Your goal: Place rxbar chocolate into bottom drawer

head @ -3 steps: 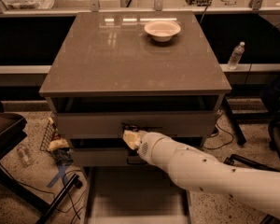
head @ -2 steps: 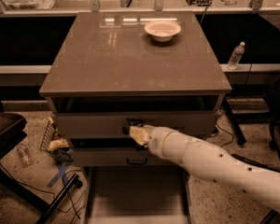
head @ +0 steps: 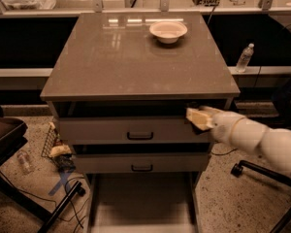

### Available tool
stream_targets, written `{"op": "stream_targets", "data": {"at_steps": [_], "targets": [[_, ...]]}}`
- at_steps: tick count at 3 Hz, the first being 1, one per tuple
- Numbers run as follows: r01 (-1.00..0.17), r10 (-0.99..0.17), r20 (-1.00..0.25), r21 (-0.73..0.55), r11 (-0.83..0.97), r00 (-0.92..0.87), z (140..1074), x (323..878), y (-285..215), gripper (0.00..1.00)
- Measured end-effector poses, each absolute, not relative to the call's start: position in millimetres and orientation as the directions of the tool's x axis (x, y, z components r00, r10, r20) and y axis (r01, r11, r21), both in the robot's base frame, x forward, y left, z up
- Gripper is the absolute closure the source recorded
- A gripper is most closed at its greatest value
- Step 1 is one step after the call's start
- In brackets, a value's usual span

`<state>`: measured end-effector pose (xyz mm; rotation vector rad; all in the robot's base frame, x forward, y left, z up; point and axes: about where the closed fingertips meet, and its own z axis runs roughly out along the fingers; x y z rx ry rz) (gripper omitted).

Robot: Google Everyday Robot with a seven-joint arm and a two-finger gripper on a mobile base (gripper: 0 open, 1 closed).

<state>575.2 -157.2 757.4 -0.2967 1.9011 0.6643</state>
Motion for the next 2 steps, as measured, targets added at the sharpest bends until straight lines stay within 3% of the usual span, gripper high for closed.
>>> {"op": "stream_targets", "data": {"at_steps": [1,2], "targets": [[-0.474,0.033,-0.899,0.261,0.841,-0.436,778,558,-222,1.0],[-0.511,-0.003,-0.877,0.276,0.814,-0.48,769,547,-212,1.0]]}}
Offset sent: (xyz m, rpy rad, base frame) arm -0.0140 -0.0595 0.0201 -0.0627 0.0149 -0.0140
